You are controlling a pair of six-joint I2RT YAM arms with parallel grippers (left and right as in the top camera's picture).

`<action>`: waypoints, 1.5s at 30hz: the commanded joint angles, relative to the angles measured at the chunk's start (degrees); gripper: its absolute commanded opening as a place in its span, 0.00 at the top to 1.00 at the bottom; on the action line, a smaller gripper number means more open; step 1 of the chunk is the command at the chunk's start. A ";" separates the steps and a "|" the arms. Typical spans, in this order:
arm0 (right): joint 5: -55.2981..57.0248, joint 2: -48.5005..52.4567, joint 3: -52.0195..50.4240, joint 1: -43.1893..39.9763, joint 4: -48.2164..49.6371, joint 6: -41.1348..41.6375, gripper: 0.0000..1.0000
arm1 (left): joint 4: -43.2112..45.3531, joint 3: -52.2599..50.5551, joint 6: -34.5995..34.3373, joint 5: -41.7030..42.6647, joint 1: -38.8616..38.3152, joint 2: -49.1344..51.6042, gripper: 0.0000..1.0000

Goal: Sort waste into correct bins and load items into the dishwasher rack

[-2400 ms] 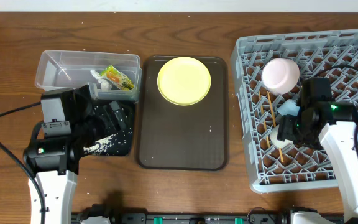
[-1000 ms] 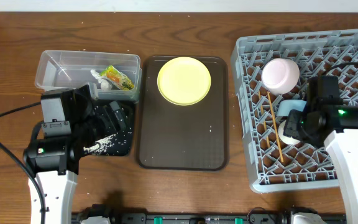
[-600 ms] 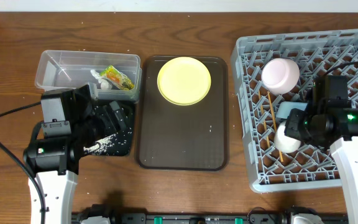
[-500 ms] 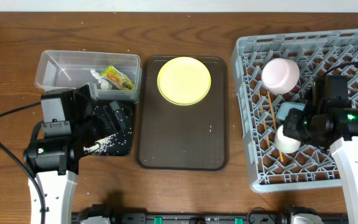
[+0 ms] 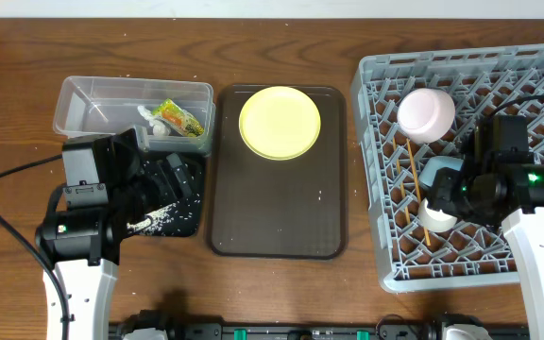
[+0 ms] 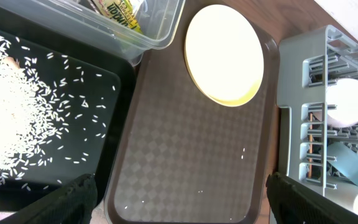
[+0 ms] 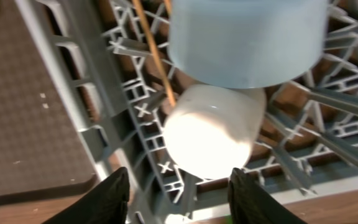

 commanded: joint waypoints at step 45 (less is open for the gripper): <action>8.31 9.07 7.04 3.19 -4.83 -0.48 0.69 | -0.02 0.24 0.74 -0.31 0.26 -0.02 0.10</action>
